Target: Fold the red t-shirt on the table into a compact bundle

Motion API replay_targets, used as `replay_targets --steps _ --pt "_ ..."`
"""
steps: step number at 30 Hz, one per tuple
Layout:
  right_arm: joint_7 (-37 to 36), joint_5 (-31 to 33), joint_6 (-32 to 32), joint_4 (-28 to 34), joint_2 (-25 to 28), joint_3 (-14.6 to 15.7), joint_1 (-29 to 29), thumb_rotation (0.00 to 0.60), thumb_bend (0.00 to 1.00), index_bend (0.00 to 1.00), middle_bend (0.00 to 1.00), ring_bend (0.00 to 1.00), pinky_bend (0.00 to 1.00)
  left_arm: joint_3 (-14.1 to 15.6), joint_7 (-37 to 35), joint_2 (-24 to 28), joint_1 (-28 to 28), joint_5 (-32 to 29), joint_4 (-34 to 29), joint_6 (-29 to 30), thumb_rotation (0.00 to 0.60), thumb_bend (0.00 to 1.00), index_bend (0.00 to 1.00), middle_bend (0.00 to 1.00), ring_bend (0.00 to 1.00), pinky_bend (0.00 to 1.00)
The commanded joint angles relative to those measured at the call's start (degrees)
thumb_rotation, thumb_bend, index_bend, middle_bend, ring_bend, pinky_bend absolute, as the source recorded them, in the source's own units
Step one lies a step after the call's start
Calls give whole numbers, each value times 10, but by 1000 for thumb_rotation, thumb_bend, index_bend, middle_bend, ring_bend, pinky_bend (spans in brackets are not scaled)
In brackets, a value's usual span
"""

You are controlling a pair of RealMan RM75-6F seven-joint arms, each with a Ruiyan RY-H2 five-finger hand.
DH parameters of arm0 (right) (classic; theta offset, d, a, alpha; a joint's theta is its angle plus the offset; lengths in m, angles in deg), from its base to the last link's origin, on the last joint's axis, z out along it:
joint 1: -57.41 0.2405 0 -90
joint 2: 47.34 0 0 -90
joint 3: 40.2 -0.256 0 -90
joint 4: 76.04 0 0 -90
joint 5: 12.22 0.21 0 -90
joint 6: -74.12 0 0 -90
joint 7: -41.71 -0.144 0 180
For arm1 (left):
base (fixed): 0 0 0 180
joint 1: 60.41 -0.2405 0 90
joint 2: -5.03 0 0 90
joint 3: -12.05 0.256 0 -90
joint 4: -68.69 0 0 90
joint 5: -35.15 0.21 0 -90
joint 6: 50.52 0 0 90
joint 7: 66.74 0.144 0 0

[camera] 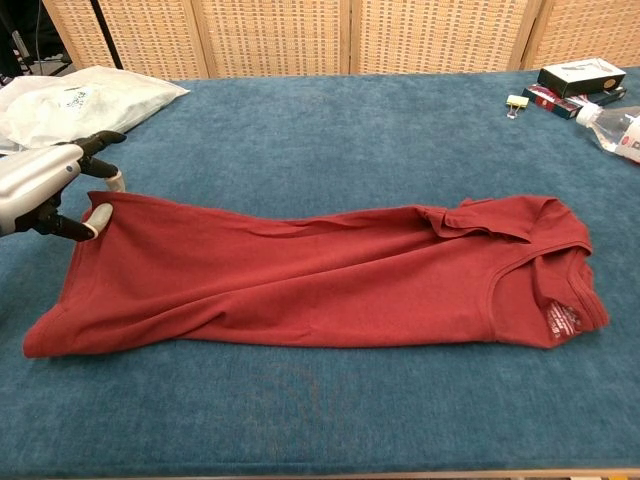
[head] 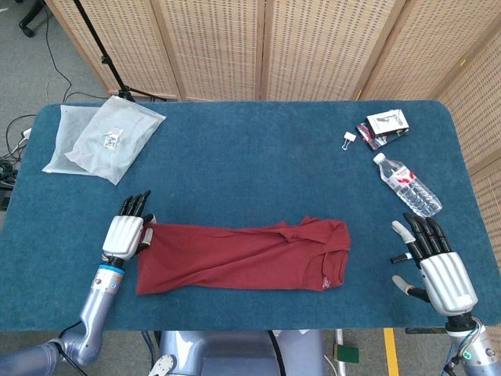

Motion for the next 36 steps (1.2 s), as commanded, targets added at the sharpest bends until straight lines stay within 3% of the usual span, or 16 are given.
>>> replay_targets --steps 1,13,25,36 --pt "0 0 0 0 0 0 0 600 0 0 0 0 0 -4 1 7 -1 -3 1 -1 600 570 829 0 0 0" --pt "7 -2 -4 2 -3 0 -1 600 0 0 0 0 0 -30 -19 48 -3 -26 33 -14 600 571 842 0 0 0" --pt "11 -1 -7 2 -4 -1 -1 600 0 0 0 0 0 -62 -38 94 4 -65 117 -48 600 581 843 0 0 0" --pt "16 0 -12 2 -6 -1 0 600 0 0 0 0 0 -74 -43 109 19 -89 204 -95 600 582 843 0 0 0"
